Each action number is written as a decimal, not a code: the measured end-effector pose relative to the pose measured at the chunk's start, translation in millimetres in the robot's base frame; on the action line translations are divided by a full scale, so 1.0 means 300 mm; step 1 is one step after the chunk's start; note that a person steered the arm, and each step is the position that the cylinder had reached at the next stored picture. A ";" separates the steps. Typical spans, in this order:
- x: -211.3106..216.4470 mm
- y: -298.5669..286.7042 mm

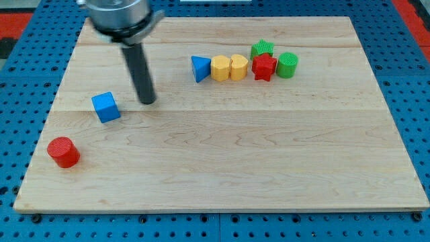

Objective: Make a diagonal line out of yellow blocks and the blue triangle

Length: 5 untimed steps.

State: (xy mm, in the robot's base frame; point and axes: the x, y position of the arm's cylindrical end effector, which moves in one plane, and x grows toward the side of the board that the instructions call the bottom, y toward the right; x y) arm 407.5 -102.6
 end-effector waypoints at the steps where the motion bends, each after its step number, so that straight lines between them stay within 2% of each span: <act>1: -0.171 -0.004; 2: -0.226 0.086; 3: -0.248 0.094; 4: -0.294 0.257; 5: -0.188 0.327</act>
State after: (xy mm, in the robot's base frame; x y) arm 351.2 -4.4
